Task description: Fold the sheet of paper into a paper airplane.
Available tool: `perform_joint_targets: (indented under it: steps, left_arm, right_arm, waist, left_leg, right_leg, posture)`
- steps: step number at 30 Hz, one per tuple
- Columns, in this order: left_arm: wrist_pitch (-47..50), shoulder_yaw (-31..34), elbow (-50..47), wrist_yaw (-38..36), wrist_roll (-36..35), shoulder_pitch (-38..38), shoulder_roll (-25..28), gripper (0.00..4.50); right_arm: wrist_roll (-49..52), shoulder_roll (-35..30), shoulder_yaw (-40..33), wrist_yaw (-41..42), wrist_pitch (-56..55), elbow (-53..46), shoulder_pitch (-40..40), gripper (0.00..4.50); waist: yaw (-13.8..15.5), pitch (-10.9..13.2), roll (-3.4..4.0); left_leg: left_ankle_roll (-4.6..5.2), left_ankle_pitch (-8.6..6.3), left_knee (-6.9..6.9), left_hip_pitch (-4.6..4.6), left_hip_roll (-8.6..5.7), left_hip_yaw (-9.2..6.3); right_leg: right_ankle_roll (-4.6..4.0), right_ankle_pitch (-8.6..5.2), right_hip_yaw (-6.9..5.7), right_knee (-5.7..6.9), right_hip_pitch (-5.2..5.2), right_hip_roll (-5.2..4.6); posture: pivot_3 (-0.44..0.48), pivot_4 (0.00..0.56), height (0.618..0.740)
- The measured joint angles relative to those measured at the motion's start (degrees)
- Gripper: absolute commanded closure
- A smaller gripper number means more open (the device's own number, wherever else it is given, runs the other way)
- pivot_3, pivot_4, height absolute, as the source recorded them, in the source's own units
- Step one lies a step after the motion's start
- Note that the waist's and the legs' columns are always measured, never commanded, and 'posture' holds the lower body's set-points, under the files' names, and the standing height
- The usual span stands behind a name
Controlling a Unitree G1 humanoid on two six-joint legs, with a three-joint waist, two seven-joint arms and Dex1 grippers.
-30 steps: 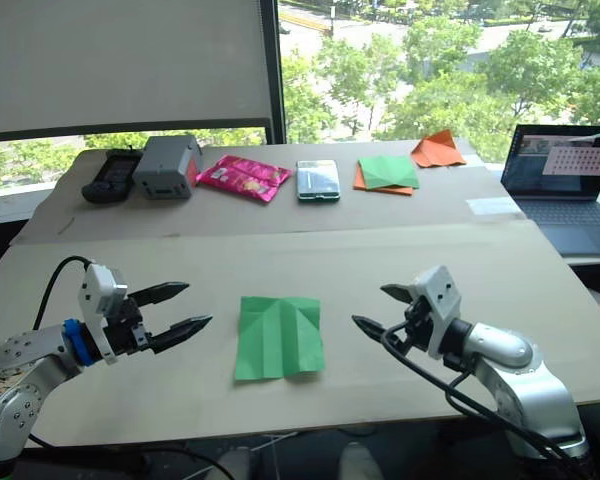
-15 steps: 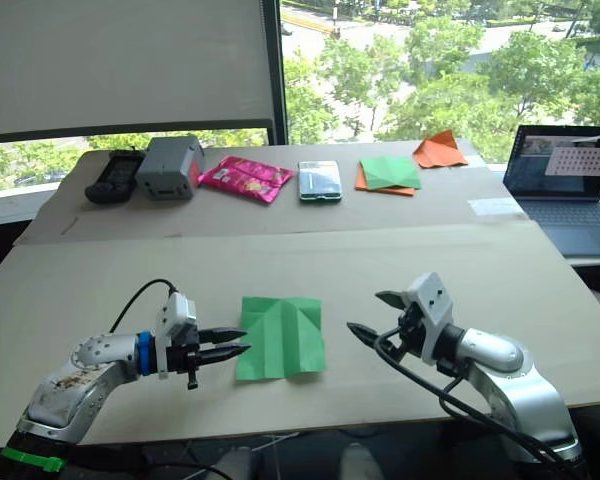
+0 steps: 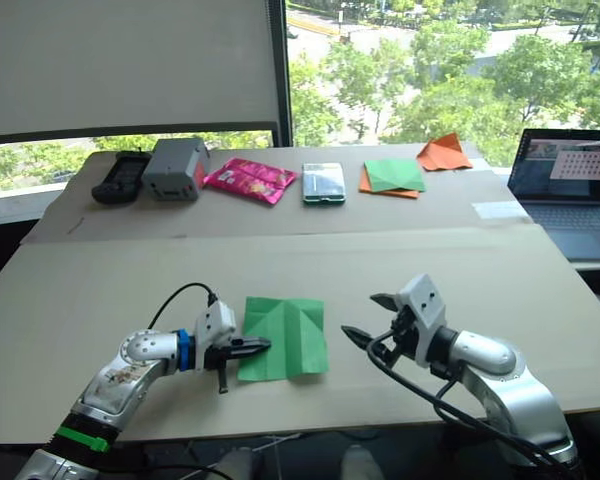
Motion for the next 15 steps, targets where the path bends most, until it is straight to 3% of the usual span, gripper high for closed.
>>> perform_joint_targets:
  steps: [1,8,12,15]
  left_arm:
    - [-0.01,-0.27,0.05,0.38,0.52,-0.01,0.01,4.50]
    - [0.23,-0.43,-0.68,0.87,0.92,0.23,0.08,4.50]
    - [0.44,-0.86,-1.31,0.86,0.96,0.69,0.34,4.50]
    - [0.89,-1.17,-2.28,0.49,0.96,1.03,0.90,4.50]
  right_arm:
    - [0.20,-0.46,0.07,0.24,0.54,-0.65,0.26,0.55]
    - [5.88,-4.13,2.52,4.33,6.06,-9.58,4.36,2.96]
    - [7.32,-2.98,8.62,4.01,8.44,-13.08,5.41,4.27]
    - [5.89,-2.22,13.73,2.42,8.70,-13.15,7.55,4.42]
  waist:
    - [0.00,-0.03,0.04]
    - [0.03,-0.14,0.12]
    - [0.00,-0.22,0.03]
    - [0.00,-0.23,0.05]
  left_leg:
    - [-0.10,-0.06,0.01,0.02,0.00,0.00]
    - [-0.28,-0.18,0.03,0.08,0.01,-0.01]
    - [-0.29,-0.18,0.03,0.10,0.02,-0.02]
    - [-0.30,-0.19,0.04,0.07,0.00,-0.01]
  right_leg:
    - [0.00,0.00,0.00,0.00,0.02,0.00]
    - [0.00,-0.01,-0.03,0.01,0.06,-0.03]
    - [0.00,-0.02,-0.07,0.01,0.04,-0.04]
    - [0.00,-0.02,-0.07,-0.01,0.03,-0.07]
  posture:
    - [0.000,0.150,0.732]
    - [0.000,0.150,0.732]
    - [0.000,0.150,0.732]
    - [0.000,0.150,0.732]
